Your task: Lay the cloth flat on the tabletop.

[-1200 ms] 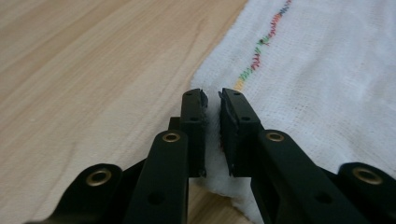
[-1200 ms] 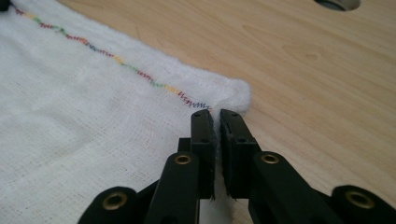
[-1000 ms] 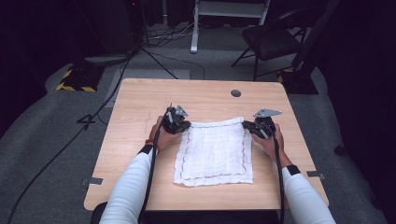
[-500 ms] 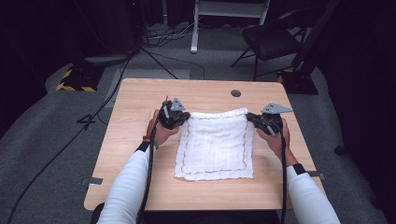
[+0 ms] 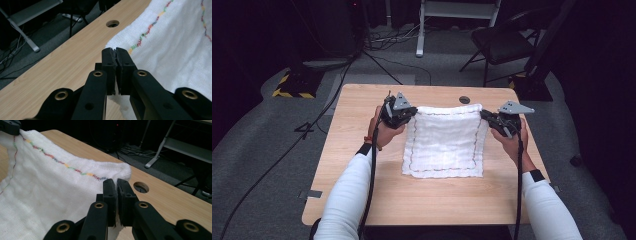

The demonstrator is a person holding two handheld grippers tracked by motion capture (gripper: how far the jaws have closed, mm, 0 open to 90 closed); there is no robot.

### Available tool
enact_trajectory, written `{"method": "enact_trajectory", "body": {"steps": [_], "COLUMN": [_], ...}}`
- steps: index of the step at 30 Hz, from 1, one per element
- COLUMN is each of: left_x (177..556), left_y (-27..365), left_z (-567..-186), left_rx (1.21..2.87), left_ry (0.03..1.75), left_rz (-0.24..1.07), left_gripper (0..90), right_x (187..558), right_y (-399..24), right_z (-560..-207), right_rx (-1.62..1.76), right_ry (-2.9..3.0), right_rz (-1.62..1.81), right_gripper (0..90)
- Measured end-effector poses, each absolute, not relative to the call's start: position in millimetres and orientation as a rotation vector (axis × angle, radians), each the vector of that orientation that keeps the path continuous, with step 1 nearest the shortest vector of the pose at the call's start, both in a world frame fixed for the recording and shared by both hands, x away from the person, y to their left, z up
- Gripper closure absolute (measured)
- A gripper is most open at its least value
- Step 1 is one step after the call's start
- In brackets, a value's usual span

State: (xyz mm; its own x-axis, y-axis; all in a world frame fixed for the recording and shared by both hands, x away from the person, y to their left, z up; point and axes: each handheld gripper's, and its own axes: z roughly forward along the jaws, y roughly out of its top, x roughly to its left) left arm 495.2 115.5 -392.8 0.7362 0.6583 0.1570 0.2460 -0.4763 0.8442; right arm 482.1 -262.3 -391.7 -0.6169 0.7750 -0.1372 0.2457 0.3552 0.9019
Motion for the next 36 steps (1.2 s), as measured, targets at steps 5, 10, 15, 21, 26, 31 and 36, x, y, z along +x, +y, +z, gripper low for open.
{"method": "enact_trajectory", "body": {"steps": [5,10,15,21,26,31,36], "left_x": [499.1,512.2,522.6,528.1,502.8,476.2,456.2], "left_y": [114.4,111.7,107.9,113.1,118.2,118.8,117.2], "left_z": [-392.3,-401.6,-413.6,-425.7,-446.8,-464.8,-472.8], "left_rx": [2.047,2.073,2.096,2.069,2.182,2.277,2.328], "left_ry": [0.698,0.749,0.808,0.937,0.888,0.823,0.774], "left_rz": [0.611,0.640,0.690,0.622,0.519,0.460,0.411], "left_gripper": [85.9,85.4,75.4,45.5,35.3,29.4,26.8], "right_x": [485.9,498.0,511.4,523.9,505.4,479.3,455.9], "right_y": [-261.4,-254.4,-248.3,-255.4,-263.1,-269.8,-272.2], "right_z": [-389.6,-394.4,-403.7,-420.6,-433.6,-446.8,-461.5], "right_rx": [0.889,0.914,0.945,1.083,1.020,0.945,0.877], "right_ry": [2.044,2.056,2.067,2.105,2.235,2.320,2.409], "right_rz": [1.227,1.189,1.136,1.065,1.058,1.094,1.088], "right_gripper": [85.8,85.4,84.0,56.4,52.4,52.2,51.9]}}
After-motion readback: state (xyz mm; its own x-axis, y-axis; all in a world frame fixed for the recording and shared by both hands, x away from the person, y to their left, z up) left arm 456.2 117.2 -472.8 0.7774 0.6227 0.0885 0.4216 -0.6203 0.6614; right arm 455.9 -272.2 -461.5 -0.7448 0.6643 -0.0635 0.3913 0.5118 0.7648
